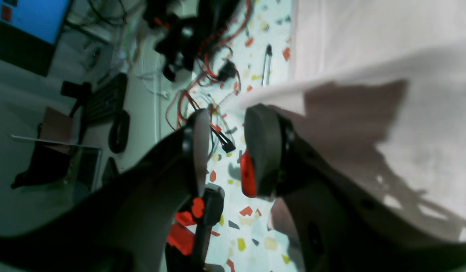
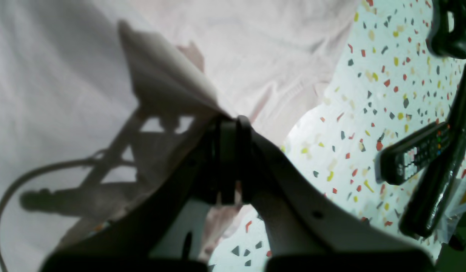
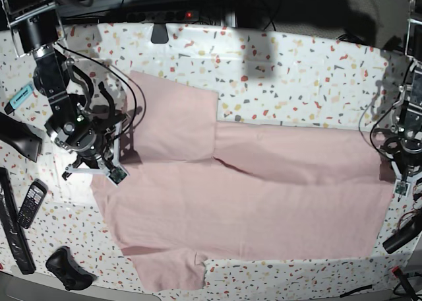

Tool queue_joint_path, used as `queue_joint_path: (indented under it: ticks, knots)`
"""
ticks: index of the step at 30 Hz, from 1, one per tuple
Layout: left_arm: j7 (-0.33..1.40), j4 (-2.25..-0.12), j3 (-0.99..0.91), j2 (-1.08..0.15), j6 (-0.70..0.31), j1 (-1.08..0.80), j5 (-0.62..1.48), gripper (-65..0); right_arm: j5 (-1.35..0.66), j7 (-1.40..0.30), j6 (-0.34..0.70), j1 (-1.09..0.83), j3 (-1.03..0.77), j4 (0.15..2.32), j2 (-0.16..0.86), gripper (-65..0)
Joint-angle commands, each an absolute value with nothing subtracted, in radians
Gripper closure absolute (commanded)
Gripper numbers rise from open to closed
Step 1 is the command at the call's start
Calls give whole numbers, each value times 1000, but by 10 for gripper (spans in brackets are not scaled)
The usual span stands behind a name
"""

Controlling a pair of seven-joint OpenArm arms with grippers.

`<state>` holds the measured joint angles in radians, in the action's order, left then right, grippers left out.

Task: Fold the T-shirt properly
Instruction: 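Lower the folded layer flat and open both grippers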

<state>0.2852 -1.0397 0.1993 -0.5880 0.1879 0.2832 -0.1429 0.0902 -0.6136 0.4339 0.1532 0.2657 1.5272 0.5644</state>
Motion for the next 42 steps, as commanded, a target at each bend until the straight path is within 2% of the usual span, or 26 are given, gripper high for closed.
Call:
queue_joint_path:
  ticks: [1, 7, 8, 11, 13, 19, 22, 25, 27, 31, 35, 42]
  knots:
    - [262, -1040, 189, -606, 207, 319, -157, -190, 100, -608, 419, 177, 245, 1541, 579, 0]
    - [262, -1008, 189, -599, 207, 335, -157, -190, 93, -607, 419, 178, 230, 1541, 579, 0]
    - [262, -1008, 189, -599, 207, 336, -157, -190, 93, -607, 418, 178, 228, 1541, 579, -22]
    - [263, -1008, 189, -599, 207, 335, -156, -190, 93, -606, 415, 181, 216, 1541, 579, -158]
    - [265, -1008, 189, -599, 208, 335, -152, -190, 80, -606, 391, 184, 199, 1546, 579, -173]
    - [265, -1024, 189, -599, 205, 335, -16, -185, -197, -669, 379, 182, 65, 1621, 557, -171]
    - [265, -1025, 189, -599, 150, 335, 34, -112, -278, -714, 382, 175, 4, 1627, 531, -158]
    - [260, -1025, 189, -595, 101, 335, 112, 0, -290, -725, 382, 149, -7, 1627, 521, -62]
    - [252, -1025, 189, -593, 100, 335, 162, 0, -288, -723, 382, 129, -7, 1626, 516, 0]
    - [245, -1024, 189, -593, 93, 335, 222, 0, -264, -713, 383, 102, -7, 1617, 508, 0]
    - [238, -1024, 189, -585, -7, 332, 291, 0, -216, -673, 382, 102, -7, 1552, 503, 0]
    - [217, -949, 189, -492, -40, 332, 289, 0, -208, -647, 383, 101, -7, 1462, 483, 0]
